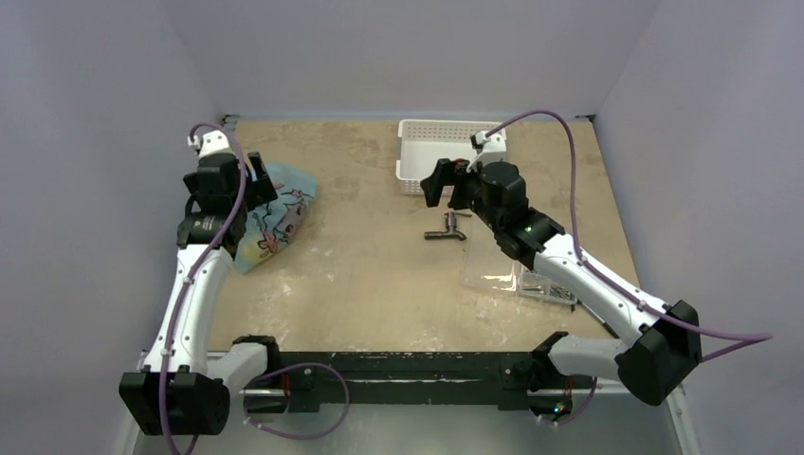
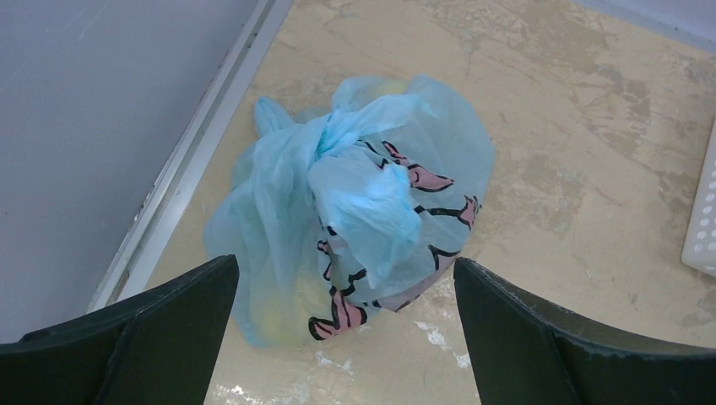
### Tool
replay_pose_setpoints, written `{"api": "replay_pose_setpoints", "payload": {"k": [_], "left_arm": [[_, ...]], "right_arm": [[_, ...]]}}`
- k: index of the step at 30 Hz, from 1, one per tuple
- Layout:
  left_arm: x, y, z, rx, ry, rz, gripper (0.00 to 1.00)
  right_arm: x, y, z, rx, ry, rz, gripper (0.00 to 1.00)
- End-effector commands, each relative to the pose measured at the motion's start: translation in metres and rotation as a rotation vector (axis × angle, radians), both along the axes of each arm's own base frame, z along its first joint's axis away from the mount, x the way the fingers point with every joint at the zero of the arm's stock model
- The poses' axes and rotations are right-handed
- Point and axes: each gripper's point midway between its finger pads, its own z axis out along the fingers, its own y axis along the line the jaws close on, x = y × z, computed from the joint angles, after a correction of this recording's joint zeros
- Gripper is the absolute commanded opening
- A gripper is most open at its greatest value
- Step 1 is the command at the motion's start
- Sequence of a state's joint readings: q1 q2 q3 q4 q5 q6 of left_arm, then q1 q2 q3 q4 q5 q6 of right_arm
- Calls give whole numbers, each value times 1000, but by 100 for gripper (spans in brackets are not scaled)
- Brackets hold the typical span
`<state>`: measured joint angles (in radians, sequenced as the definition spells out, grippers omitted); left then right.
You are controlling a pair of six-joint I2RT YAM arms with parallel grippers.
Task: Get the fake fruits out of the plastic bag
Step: Move the plastic bag to the center of the board.
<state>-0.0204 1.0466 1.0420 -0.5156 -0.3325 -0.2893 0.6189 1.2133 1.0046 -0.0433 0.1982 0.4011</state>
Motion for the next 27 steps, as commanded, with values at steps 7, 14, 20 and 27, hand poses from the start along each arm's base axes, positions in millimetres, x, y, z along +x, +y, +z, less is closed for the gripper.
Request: {"api": "replay_pose_setpoints", "payload": {"k": [7,14,20,27], "left_arm": [[30,14,3,-191,-34,-6,100],[52,15,-27,-316,49,-77,99],[63,-6,-31,-378,63,-202,75],[59,-23,-25,-317,85,-259,10]], "right_arm": [[-16,39,-1,105,7,191,99],[-20,44,4,114,-6,230,99],[-23,46,-2,116,13,247,99],[-25,50,-6,107,39,267,99]]}}
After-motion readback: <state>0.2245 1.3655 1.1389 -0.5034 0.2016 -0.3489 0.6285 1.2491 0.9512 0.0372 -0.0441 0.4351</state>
